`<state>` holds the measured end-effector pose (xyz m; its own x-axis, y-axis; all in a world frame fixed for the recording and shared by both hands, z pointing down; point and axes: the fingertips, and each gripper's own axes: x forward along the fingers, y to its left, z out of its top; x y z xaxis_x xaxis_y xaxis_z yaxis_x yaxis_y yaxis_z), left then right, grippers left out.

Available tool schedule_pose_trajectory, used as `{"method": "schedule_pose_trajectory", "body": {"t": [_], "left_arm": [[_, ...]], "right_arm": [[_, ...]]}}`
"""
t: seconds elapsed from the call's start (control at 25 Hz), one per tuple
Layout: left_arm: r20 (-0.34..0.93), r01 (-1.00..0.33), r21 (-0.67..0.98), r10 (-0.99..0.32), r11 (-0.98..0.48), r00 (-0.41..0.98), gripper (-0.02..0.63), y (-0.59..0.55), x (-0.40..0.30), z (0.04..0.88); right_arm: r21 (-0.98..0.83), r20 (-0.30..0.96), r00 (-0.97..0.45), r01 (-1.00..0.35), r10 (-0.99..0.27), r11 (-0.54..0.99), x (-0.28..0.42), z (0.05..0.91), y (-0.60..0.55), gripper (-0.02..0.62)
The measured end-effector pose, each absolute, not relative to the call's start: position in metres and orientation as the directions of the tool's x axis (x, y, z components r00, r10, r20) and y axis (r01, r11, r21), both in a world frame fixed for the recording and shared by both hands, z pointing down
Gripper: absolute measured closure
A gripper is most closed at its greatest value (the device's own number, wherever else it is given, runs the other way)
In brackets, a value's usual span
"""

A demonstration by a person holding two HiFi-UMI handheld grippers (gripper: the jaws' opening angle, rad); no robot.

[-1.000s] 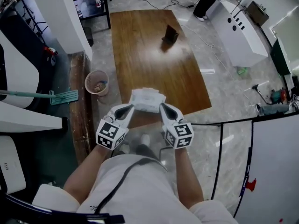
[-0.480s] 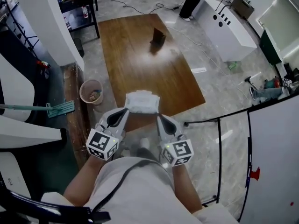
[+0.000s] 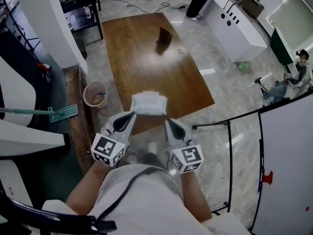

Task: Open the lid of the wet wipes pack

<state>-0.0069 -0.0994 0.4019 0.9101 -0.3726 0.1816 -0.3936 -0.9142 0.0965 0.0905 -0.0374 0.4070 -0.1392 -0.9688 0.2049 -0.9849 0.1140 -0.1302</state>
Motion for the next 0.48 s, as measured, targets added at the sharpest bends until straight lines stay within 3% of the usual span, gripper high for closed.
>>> {"method": "schedule_pose_trajectory", "body": {"t": [0.48], "left_arm": [[0.188, -0.389, 0.11, -0.365, -0.915, 0.912, 0.6, -0.0959, -0.0096, 0.4124]], "right_arm": [[-0.119, 0.227, -0.141, -0.986, -0.964, 0.116, 0.0864, 0.4153, -0.0368, 0.588]]}}
